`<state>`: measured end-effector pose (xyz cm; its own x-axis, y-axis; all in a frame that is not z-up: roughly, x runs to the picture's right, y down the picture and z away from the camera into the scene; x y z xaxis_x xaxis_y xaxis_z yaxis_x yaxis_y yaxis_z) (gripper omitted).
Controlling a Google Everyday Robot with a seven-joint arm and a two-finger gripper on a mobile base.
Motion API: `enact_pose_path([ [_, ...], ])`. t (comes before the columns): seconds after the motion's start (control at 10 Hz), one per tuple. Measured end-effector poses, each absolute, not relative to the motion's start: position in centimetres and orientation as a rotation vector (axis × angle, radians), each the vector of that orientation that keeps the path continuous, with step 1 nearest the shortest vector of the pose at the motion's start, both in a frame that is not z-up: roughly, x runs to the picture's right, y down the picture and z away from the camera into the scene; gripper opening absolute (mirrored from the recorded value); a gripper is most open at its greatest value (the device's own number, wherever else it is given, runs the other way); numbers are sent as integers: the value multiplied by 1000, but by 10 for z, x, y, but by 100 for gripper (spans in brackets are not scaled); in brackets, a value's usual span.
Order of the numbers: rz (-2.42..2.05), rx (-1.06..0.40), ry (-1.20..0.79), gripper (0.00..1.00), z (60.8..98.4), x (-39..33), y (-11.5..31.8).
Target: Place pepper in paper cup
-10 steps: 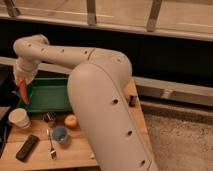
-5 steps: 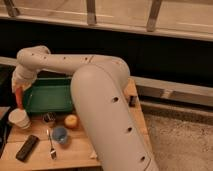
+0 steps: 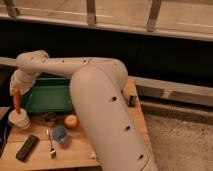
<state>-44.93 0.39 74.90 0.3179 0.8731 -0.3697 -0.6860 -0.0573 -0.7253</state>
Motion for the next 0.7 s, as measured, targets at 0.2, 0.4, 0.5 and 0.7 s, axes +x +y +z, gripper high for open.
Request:
enact_pose_path([
  [0.2,1294,-1004,-217,28,753,-449,10],
  [0.4,1305,-1000,-209,50,756,-444,10],
  [0.5,1306,-1002,-207,60,757,-444,11],
  [0.7,1308,-1010,-200,78,759,-445,14],
])
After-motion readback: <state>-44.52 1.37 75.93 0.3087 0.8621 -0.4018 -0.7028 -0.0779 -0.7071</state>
